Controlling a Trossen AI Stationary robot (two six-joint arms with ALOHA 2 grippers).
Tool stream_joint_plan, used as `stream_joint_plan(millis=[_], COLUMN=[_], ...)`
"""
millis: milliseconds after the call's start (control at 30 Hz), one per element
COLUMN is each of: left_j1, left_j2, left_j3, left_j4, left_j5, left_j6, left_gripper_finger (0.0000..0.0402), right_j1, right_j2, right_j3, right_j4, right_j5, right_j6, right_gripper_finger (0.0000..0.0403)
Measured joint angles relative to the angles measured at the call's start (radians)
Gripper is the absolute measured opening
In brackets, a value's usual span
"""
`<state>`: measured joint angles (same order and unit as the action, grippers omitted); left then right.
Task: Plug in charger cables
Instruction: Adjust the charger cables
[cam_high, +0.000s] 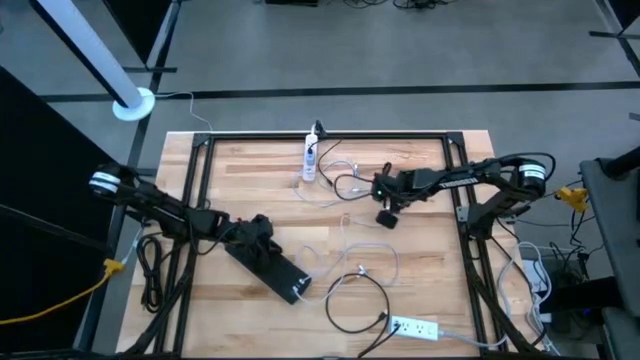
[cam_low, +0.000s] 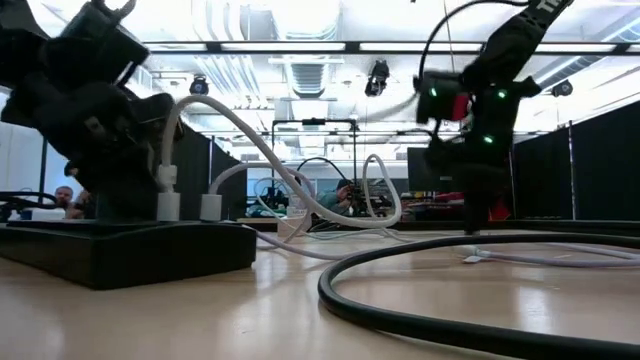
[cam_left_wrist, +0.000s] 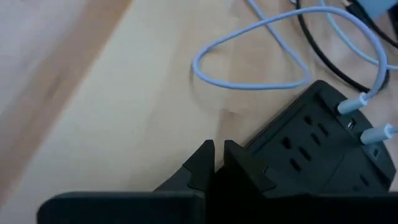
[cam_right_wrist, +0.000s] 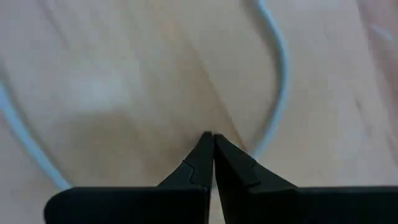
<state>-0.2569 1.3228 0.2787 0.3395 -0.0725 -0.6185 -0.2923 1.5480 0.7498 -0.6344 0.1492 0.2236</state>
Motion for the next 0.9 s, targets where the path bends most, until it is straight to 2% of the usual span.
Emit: stream_joint_plan(millis=[100,167,267,467,600,667,800,900], left_j1=[-0.034,-0.049,-0.055,-0.055,-0.054,-0.054,-0.054,-0.054], left_j2=[0.000,0.000,-0.001,-0.003,-0.007,-0.012,-0.013,-0.014], left_j3=[0.000,0.000,0.000,0.000,0.000,0.000,0.001,0.003], left_j4=[0.001,0.003,0.005,0.005,0.008,0.009,0.013,0.017], left_j5=[0.003,0.002,-0.007,-0.008,-0.008,-0.015,-0.022,-0.024], left_j6=[-0.022,-0.030,-0.050,-0.062,-0.064,-0.062,-0.053,-0.052], left_gripper_finger=[0.0025,0.0025,0.0025,0.0025,0.0025,0.0025,0.0025,0.0025], right_j1=[-0.002,-0.004,-0.002,-0.002,-0.003,-0.002,-0.005,-0.006], right_j2=[0.002,-0.001,-0.020,-0.036,-0.041,-0.041,-0.034,0.003], right_j3=[-0.007,-0.016,-0.010,-0.009,-0.009,-0.009,-0.022,-0.022], right_j4=[-0.236,-0.347,-0.387,-0.365,-0.245,-0.115,0.213,0.374], right_j5=[0.144,0.201,0.243,0.277,0.290,0.285,0.137,0.099], right_j6=[0.125,0.205,0.279,0.299,0.266,0.214,0.076,0.037], right_gripper_finger=[0.0000,0.0000,0.0000,0.0000,0.0000,0.0000,0.0000,0.0000])
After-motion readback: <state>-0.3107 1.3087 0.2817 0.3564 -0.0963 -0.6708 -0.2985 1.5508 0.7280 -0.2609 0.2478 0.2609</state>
